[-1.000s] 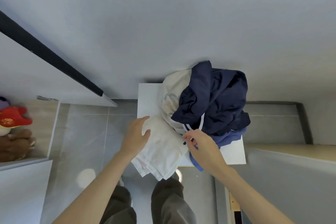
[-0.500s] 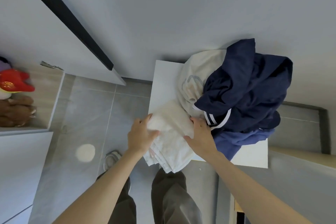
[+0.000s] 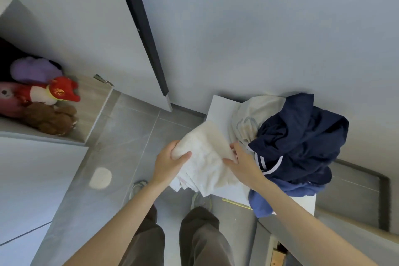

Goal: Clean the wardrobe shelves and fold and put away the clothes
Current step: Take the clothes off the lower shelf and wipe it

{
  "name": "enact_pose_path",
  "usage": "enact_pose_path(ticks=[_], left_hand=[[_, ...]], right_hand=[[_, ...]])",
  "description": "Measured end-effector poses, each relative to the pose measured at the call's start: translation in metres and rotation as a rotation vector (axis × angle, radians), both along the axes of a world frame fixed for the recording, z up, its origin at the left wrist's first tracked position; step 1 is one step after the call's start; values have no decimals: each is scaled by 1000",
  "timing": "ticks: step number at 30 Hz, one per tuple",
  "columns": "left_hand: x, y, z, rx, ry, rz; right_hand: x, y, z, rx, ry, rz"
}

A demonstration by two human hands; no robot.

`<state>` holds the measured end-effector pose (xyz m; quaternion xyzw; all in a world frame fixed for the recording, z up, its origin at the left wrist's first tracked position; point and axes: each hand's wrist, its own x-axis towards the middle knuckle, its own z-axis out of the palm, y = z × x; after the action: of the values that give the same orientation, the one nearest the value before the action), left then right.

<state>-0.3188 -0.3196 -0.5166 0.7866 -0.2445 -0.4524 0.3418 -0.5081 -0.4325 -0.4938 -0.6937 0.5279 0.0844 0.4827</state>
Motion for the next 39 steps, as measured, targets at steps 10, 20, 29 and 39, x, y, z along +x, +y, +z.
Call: enact_pose_path(ticks=[10, 20, 29, 39], left_hand=[[110, 45, 132, -150, -40, 239], [249, 105, 225, -207, -150, 239], [334, 134, 291, -313, -264, 307], [402, 115, 320, -500, -150, 738]], right_hand=[[132, 8, 135, -178, -169, 172], [275, 45, 220, -290, -340, 319], [390, 54, 268, -398, -431, 432], [511, 39, 290, -518, -593, 820]])
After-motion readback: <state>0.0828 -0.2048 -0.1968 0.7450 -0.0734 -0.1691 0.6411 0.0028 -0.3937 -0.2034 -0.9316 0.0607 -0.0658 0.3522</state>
